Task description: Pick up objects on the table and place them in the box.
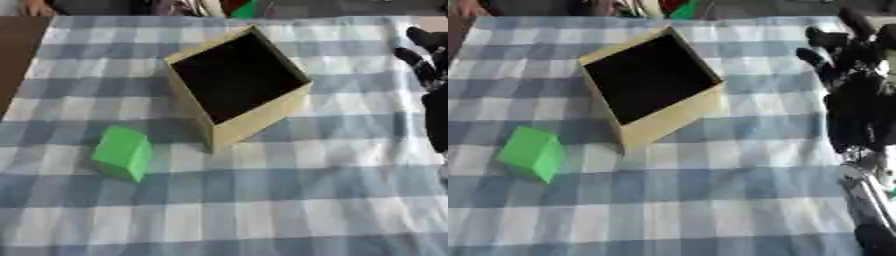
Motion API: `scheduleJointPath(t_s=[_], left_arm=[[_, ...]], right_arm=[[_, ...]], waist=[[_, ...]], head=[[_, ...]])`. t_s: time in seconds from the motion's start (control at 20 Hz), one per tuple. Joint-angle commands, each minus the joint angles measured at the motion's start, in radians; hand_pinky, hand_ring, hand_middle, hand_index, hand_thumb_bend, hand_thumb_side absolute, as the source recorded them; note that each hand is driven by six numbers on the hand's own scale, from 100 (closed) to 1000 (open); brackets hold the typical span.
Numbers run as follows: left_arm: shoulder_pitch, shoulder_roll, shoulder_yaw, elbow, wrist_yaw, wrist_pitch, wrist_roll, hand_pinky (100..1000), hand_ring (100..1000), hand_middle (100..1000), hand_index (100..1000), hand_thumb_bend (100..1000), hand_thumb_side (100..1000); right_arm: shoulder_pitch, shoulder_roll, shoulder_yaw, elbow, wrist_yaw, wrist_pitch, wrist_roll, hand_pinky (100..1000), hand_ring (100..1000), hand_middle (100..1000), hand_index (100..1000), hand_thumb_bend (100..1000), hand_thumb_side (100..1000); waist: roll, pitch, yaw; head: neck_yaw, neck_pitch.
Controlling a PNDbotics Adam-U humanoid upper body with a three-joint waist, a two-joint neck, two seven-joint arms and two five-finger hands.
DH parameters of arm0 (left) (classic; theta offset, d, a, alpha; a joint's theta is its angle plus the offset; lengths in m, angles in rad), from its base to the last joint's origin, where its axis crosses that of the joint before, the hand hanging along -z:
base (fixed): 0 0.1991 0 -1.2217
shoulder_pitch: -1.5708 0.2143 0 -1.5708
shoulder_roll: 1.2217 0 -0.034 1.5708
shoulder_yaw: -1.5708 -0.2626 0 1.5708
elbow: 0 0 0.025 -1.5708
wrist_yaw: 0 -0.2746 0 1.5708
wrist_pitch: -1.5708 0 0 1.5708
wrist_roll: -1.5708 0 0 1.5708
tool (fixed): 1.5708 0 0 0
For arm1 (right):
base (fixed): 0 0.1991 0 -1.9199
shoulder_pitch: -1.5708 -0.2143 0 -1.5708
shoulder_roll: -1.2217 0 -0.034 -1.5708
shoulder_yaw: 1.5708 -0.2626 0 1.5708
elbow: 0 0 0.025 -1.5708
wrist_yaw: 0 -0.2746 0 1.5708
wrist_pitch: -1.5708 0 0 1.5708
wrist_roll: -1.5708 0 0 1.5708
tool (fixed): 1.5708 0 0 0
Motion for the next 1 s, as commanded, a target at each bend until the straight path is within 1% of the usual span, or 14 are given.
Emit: scheduleJointPath(t_s=[0.05,0.3,0.35,0.4,0.45,0.55,0.75,1.0], left_arm=[[-0.005,0.016,0.004,-0.021,-0.002,0.000,-0.004,658,582,569,789,204,737],[-0.007,0.016,0.004,-0.021,-0.001,0.000,-0.005,659,583,569,789,204,737],[-0.008,0.020,0.004,-0.021,-0.001,0.001,-0.004,658,583,569,789,203,761],[-0.009,0.028,0.003,-0.021,-0.002,0.000,-0.004,658,584,570,790,206,734],[-0.009,0.043,0.003,-0.021,-0.003,-0.001,-0.004,658,584,571,791,208,733],[-0.013,0.088,0.003,-0.021,-0.009,-0.001,-0.003,654,585,572,793,212,728],[-0.041,0.207,0.012,-0.021,-0.046,0.009,0.011,643,591,580,800,225,721],[-0.064,0.354,0.021,-0.021,-0.128,0.069,0.023,630,598,588,808,244,696]], right_arm=[[-0.010,-0.019,-0.001,-0.017,0.004,0.003,0.001,806,866,608,901,100,960],[-0.010,-0.018,-0.001,-0.017,0.004,0.005,0.001,806,866,608,901,100,959],[-0.010,-0.018,-0.001,-0.017,0.004,0.005,0.001,806,866,608,901,100,960],[-0.011,-0.018,-0.001,-0.017,0.003,0.005,0.001,806,866,608,901,100,959],[-0.011,-0.019,-0.001,-0.017,0.002,0.005,0.001,806,865,608,901,100,959],[-0.012,-0.022,-0.002,-0.017,-0.001,0.006,0.000,805,865,609,901,100,958],[-0.016,-0.027,-0.002,-0.017,-0.010,0.009,0.001,805,865,610,901,100,958],[-0.018,-0.033,-0.001,-0.017,-0.016,0.010,0.005,805,865,609,901,100,957]], waist=[[-0.005,0.000,0.001],[-0.004,0.000,0.000],[-0.004,0.000,-0.001],[-0.003,-0.001,-0.001],[-0.002,-0.002,-0.002],[0.002,-0.006,-0.002],[0.010,-0.012,-0.006],[0.018,-0.013,-0.013]], head=[[0.001,0.014],[0.003,0.021],[0.004,0.022],[0.005,0.024],[0.007,0.027],[0.011,0.038],[0.019,0.056],[0.023,0.048]])
